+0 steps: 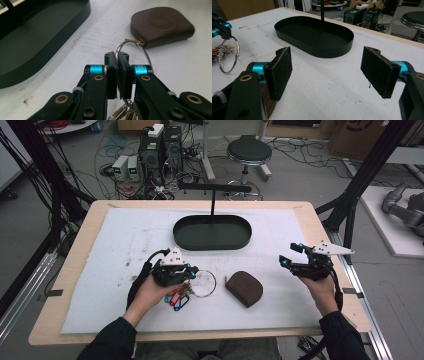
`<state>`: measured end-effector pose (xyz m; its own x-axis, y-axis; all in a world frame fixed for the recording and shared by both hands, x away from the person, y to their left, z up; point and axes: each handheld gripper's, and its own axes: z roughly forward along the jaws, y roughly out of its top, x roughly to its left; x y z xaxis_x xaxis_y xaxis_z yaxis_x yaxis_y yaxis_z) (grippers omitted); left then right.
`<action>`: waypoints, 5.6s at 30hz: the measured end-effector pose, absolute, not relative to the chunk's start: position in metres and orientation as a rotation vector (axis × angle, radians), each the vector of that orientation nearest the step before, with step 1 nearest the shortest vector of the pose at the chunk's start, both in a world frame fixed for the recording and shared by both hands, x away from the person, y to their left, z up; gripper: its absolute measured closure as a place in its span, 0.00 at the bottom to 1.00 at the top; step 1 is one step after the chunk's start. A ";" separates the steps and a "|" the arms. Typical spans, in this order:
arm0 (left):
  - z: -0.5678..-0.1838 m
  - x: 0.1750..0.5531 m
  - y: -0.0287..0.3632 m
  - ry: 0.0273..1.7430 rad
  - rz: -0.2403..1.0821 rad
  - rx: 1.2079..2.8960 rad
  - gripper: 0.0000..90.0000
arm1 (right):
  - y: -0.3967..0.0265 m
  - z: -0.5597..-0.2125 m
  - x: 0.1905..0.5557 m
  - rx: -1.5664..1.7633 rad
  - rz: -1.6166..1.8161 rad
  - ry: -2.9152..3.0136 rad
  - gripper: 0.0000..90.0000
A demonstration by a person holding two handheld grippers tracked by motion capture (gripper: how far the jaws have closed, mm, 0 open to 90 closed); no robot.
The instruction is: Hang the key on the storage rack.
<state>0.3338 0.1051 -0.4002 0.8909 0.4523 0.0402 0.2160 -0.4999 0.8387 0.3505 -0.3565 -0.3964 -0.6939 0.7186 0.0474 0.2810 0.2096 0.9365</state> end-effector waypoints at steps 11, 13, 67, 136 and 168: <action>-0.393 0.313 0.110 0.397 0.284 2.077 0.96 | -0.357 -0.396 0.350 0.927 1.484 2.090 0.29; -0.393 0.311 0.111 0.397 0.278 2.070 0.96 | -0.356 -0.396 0.351 0.924 1.484 2.089 0.29; -0.391 0.311 0.115 0.375 0.236 2.090 0.96 | -0.355 -0.397 0.352 0.934 1.479 2.096 0.29; -0.264 0.415 0.152 0.414 0.583 1.866 0.96 | -0.357 -0.398 0.354 0.930 1.479 2.095 0.29; -0.303 0.494 0.159 0.583 0.576 1.831 0.96 | -0.358 -0.397 0.353 0.935 1.488 2.093 0.29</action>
